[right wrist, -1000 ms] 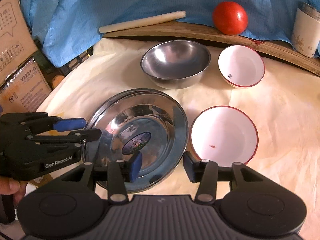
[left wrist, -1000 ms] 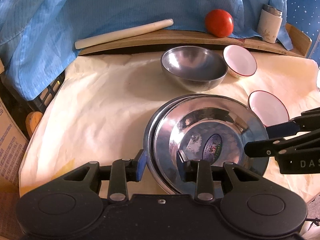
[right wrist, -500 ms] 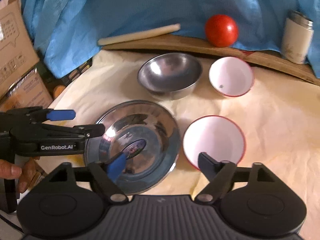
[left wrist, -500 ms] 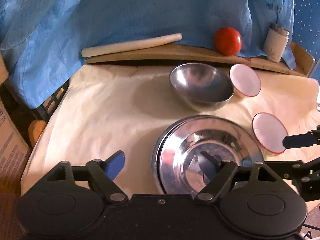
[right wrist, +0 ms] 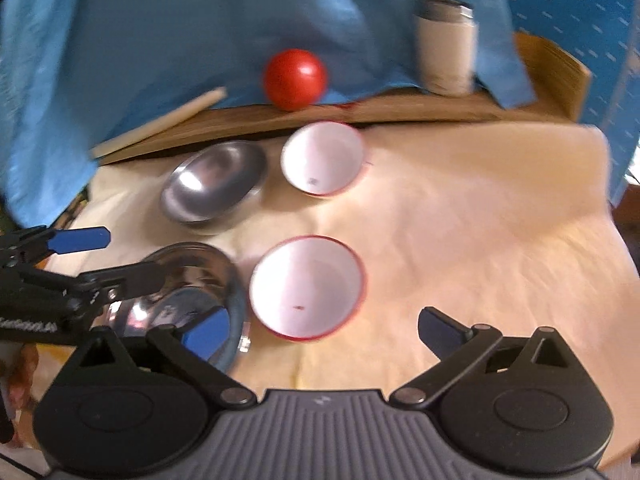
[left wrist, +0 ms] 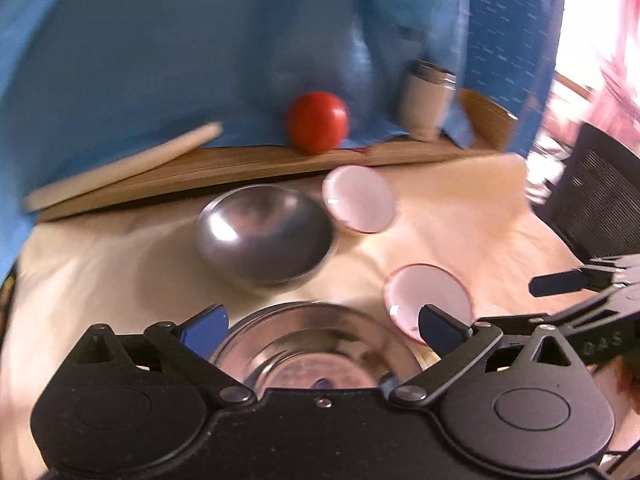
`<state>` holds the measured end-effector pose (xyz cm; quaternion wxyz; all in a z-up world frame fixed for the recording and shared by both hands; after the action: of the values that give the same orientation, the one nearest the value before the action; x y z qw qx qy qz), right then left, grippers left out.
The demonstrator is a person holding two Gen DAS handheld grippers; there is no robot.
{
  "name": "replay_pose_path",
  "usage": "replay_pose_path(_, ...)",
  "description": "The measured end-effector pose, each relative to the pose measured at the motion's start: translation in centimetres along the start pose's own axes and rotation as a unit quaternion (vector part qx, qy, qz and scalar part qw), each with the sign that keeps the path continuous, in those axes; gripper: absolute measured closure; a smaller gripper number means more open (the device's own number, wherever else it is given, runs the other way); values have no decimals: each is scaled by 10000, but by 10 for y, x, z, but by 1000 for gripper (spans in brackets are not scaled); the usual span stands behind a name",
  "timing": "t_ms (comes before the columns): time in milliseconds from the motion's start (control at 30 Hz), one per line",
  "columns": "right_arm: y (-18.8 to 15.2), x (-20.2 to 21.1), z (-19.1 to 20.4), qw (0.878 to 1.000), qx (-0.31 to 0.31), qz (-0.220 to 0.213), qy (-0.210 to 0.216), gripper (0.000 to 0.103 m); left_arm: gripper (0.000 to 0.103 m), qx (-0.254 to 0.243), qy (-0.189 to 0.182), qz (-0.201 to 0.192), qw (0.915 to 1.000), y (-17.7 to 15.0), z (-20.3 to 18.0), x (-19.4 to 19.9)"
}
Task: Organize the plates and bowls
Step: 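Move both tools toward the red-rimmed white bowls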
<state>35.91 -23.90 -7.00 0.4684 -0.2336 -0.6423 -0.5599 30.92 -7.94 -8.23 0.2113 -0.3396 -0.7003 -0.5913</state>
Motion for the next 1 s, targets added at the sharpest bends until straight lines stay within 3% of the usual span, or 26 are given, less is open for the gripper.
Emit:
replay_pose_path(167,-8,4,-20,9976,-546,175,-386,0,1,-396,-455,241,9979,3,-20,-19)
replay_pose_path(367,-26,7,-36,9909,-1066,264,-779,0,1,-980,-1186,542,9866,5,-50,-34)
replay_pose_path(500,-36,9,-45,9867,-1327,307,-891,0,1,-1021,-1405,782,9817,3,-61,-46)
replay_pose_path(700,-30,2,-54,9871,-1338,306,-827,0,1,-914,-1280,1104,9814,5,-62,-69)
replay_pose_path(1000,-21,-19,-67,9901,-1078,704,-560,0,1,-443,-599,1538,9853,10,-46,-93)
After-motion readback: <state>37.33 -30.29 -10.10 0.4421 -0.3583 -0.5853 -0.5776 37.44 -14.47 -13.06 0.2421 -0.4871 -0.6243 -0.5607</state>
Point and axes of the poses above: each gripper's, at about its wrist camera, not at the fingertips, and x roughly against the way its jaws point, z to its left, y to its top, the point moved 9 cm from there along -x, roughly the way its jaws point, and after that the axes turned 7 degrees about x, right-handed, at the moved point
